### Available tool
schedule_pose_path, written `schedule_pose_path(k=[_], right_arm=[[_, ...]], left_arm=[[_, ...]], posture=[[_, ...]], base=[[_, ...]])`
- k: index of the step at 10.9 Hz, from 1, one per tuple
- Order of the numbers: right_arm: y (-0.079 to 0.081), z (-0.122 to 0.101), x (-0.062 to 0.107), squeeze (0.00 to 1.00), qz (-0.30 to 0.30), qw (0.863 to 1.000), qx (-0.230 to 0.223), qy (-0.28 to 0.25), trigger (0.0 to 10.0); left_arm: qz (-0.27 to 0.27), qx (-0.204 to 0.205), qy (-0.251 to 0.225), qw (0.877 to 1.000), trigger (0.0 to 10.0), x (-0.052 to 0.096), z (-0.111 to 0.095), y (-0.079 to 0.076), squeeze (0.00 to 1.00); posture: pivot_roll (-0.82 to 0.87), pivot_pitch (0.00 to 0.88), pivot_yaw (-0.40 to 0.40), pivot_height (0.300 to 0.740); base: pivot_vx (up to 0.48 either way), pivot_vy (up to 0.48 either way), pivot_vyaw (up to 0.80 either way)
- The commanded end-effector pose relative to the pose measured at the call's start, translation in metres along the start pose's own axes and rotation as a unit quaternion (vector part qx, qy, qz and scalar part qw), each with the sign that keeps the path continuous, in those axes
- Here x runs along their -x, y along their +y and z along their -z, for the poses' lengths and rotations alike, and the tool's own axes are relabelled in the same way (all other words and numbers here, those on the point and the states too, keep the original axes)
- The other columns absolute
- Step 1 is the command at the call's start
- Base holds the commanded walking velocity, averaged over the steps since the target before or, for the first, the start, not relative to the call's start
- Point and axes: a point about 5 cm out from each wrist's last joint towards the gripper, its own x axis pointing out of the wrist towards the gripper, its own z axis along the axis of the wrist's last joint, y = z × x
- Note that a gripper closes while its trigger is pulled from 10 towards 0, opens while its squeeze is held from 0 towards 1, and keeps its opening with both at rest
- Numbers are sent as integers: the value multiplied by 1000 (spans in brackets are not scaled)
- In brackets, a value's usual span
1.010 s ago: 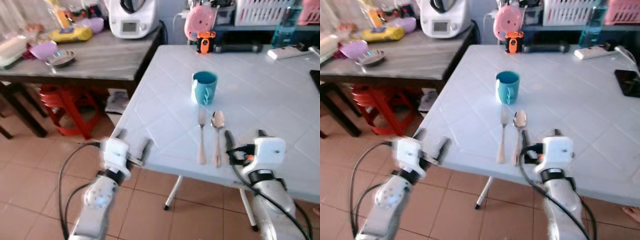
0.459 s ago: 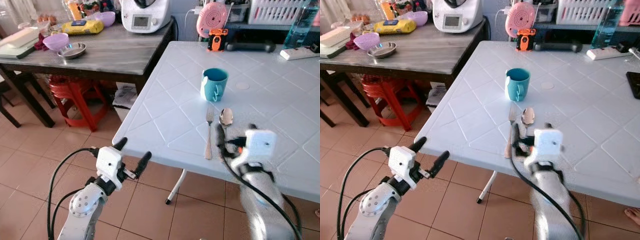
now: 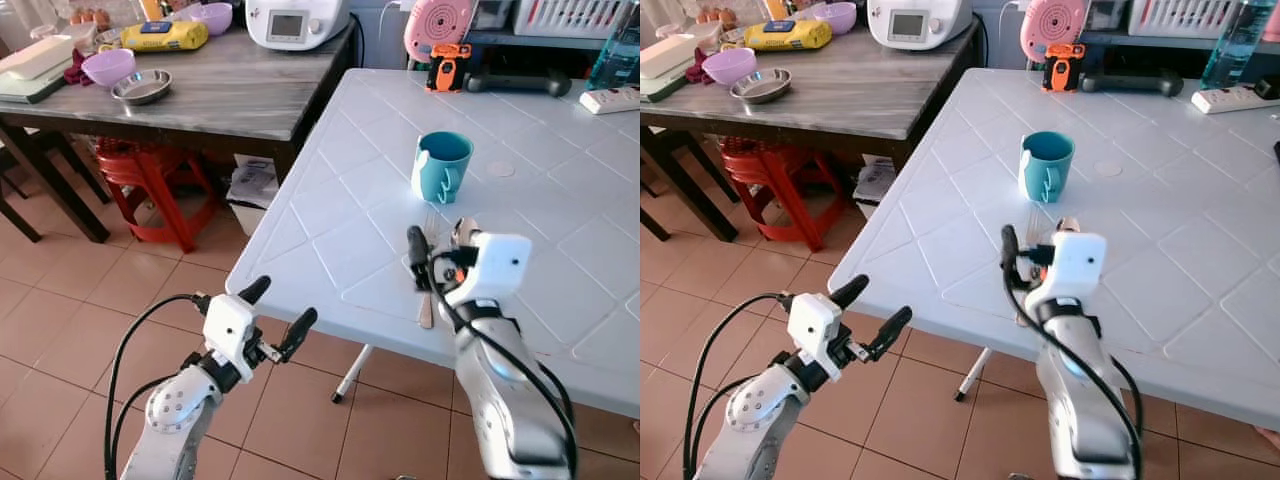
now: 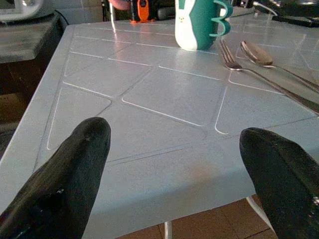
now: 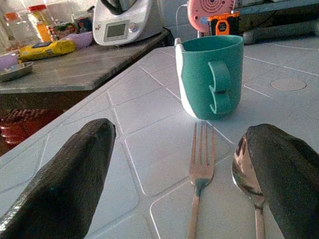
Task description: Setting the table
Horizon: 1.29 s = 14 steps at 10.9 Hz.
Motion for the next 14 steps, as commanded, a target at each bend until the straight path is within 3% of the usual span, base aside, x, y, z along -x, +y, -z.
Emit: schedule_pose_path(k=[1, 2, 6, 11, 12, 14], right_arm=[[-3, 7, -1, 0, 18, 999, -12, 28, 10000], [-5, 8, -2, 0, 30, 999, -3, 31, 10000], [7, 13, -10, 0, 25, 995, -67, 66, 10000], [21, 29, -21, 0, 30, 993, -45, 105, 10000], [21, 34, -20, 0, 29, 991, -52, 124, 9059], [21, 41, -19, 0, 29, 988, -50, 141, 0]], left_arm=[[5, -5, -1, 1000, 10000, 0, -1, 0, 0], [5, -5, -1, 1000, 10000, -1, -1, -1, 0], [8, -4, 2, 1000, 10000, -2, 3, -3, 0], [20, -4, 1, 1000, 10000, -7, 2, -7, 0], [18, -3, 1, 1000, 10000, -7, 3, -7, 0], [19, -1, 2, 1000, 10000, -7, 4, -8, 0]], posture=[[-128, 117, 96, 740], [-128, 117, 95, 740], [-135, 119, 95, 740], [-135, 117, 98, 740], [-135, 115, 94, 740], [-138, 113, 93, 740]], base=[[0, 0, 0], [0, 0, 0], [0, 0, 0], [0, 0, 0], [0, 0, 0], [0, 0, 0]])
